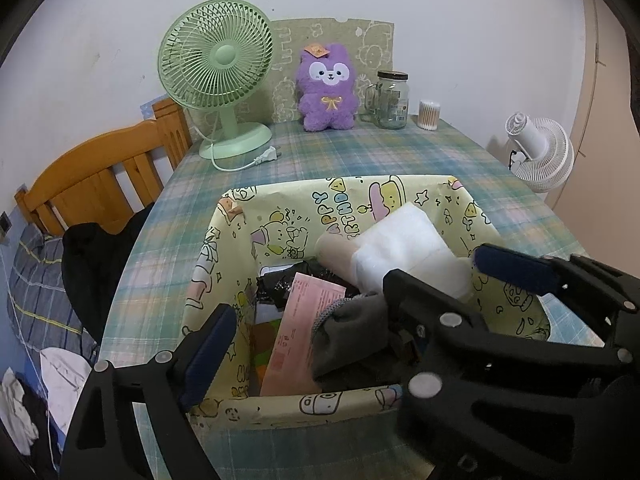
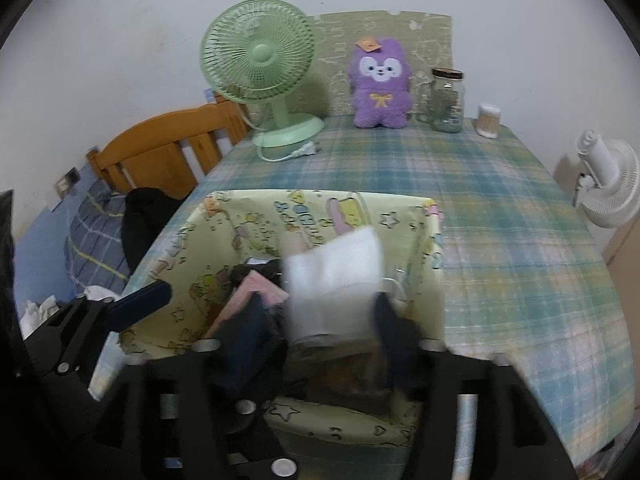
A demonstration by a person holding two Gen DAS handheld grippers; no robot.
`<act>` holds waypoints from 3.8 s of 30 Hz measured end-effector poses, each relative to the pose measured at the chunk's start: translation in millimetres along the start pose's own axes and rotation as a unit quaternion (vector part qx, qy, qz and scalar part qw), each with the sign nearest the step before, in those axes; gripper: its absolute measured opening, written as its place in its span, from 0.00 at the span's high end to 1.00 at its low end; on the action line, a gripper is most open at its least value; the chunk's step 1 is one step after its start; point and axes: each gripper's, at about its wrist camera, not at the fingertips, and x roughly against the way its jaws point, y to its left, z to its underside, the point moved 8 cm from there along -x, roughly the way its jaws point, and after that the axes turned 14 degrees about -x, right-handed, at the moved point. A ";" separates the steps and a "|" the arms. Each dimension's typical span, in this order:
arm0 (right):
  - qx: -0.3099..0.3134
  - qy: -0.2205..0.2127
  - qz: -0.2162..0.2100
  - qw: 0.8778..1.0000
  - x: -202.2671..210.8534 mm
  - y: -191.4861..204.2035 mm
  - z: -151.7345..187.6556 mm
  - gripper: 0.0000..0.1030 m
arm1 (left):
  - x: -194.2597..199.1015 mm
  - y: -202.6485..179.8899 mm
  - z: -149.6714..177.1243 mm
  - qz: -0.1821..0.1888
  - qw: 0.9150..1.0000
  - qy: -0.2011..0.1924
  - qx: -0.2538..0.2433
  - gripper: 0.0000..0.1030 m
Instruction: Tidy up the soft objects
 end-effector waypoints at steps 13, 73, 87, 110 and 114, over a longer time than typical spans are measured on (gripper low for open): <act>0.002 -0.037 0.025 0.999 25.1 -22.5 -17.1 0.21 | 11.2 -16.6 -19.3 0.005 1.000 -0.026 0.005 0.08; -0.052 -0.240 0.043 0.968 219.9 -139.6 -75.1 0.00 | 143.4 -80.6 -101.5 -0.085 0.982 -0.167 0.034 0.00; -0.049 -0.242 0.041 0.968 222.6 -137.3 -75.1 0.00 | 153.6 -66.6 -94.4 -0.107 0.978 -0.173 0.053 0.00; -0.039 -0.236 0.051 0.970 214.9 -132.1 -73.6 0.00 | 151.8 -59.5 -89.9 -0.104 0.978 -0.171 0.060 0.00; -0.039 -0.236 0.051 0.970 215.1 -132.1 -73.6 0.00 | 151.7 -59.5 -90.0 -0.103 0.978 -0.171 0.060 0.00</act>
